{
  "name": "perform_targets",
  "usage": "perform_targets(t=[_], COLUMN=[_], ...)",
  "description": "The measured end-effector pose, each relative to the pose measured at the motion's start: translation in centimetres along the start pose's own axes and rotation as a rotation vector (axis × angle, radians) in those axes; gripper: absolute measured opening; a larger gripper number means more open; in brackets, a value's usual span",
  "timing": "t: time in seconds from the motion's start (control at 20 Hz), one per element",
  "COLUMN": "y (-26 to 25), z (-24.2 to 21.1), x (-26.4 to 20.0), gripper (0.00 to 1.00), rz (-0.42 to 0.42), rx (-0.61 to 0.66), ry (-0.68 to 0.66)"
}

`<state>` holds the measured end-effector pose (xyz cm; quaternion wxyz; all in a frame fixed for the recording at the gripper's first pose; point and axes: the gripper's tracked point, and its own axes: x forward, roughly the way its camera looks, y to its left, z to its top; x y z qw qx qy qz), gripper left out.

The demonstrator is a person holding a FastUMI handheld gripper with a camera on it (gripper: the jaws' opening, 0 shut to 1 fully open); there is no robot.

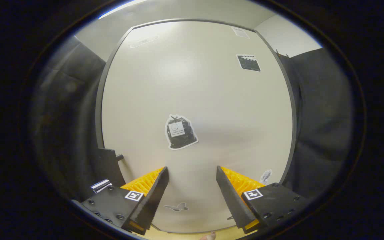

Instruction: Open the shoe cabinet door, grab the shoes and put them into the shoe cabinet, then close the shoe cabinet door.

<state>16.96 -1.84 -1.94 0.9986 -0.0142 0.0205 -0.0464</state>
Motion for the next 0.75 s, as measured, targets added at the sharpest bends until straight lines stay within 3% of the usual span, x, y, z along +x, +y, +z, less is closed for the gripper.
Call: perform_targets(t=[0.45, 0.75], y=[0.3, -3.0], z=[0.0, 0.7], x=[-0.3, -3.3], gripper=[0.93, 0.93], rz=[0.028, 0.009], rx=[-0.005, 0.005], ry=[-0.013, -0.032])
